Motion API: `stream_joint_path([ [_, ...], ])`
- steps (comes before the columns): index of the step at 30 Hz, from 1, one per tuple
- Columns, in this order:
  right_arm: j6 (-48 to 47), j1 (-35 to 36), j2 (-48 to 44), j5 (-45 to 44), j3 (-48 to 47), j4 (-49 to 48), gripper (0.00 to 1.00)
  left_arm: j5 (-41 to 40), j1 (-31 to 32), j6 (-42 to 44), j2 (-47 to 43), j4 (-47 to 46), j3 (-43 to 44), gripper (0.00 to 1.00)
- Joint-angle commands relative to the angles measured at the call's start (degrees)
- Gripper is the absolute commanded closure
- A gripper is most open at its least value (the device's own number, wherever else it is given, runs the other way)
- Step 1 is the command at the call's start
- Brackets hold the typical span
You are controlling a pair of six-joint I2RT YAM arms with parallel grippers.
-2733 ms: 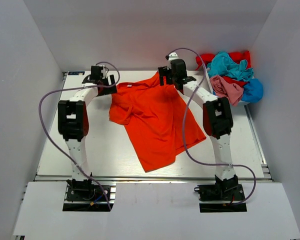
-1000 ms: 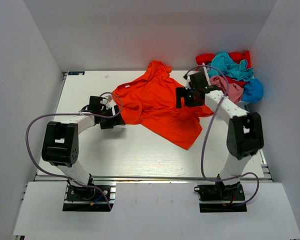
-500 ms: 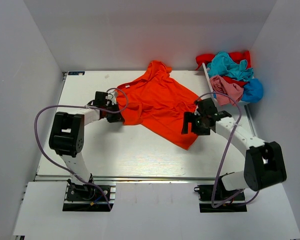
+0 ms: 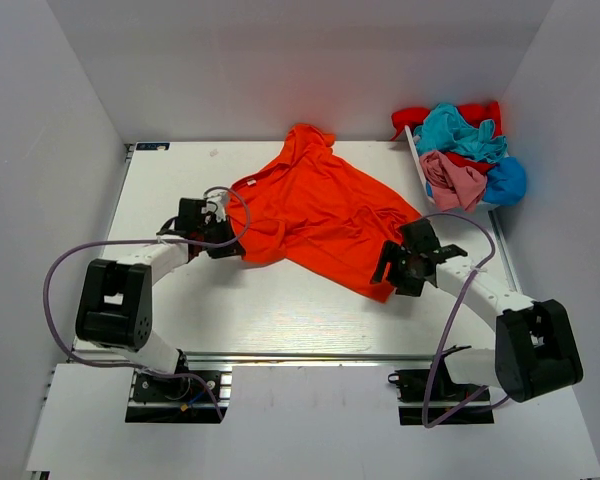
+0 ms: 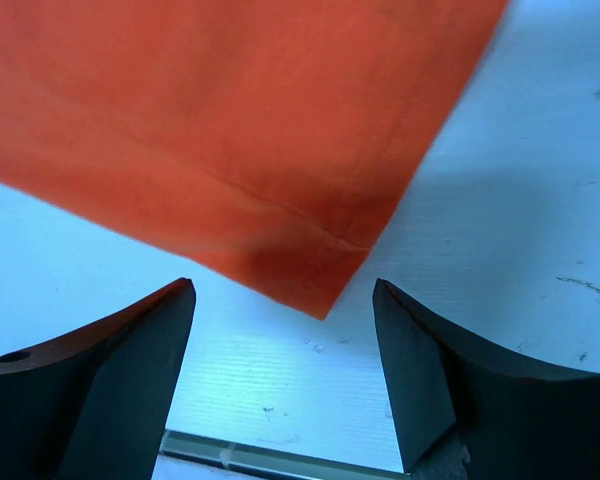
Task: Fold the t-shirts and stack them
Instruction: Flatten out the tshirt
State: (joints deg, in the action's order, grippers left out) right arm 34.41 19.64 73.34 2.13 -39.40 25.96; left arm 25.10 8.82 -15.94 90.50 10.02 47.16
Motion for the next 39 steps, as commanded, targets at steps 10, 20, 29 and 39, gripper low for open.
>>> stream_joint_path([
  [10,5.0,-3.2,-0.5,-11.1,2.2,0.4,0.32,0.5,0.1,-2.2,-7.9,-0.8,-8.1,1.0],
  [20,3.3,-3.6,4.0,-5.8,3.6,-6.3,0.37,1.0,0.1,-2.2,-9.6,-1.8,-9.8,1.0],
  [29,2.9,-3.6,3.9,-5.2,3.4,-8.0,0.8,2.1,0.1,-2.2,-9.6,-2.4,-9.2,1.0],
  [39,-0.7,-3.4,-3.6,-7.0,-1.9,-3.5,1.0,3.7,0.1,-2.7,-11.5,-2.4,-6.4,1.0],
])
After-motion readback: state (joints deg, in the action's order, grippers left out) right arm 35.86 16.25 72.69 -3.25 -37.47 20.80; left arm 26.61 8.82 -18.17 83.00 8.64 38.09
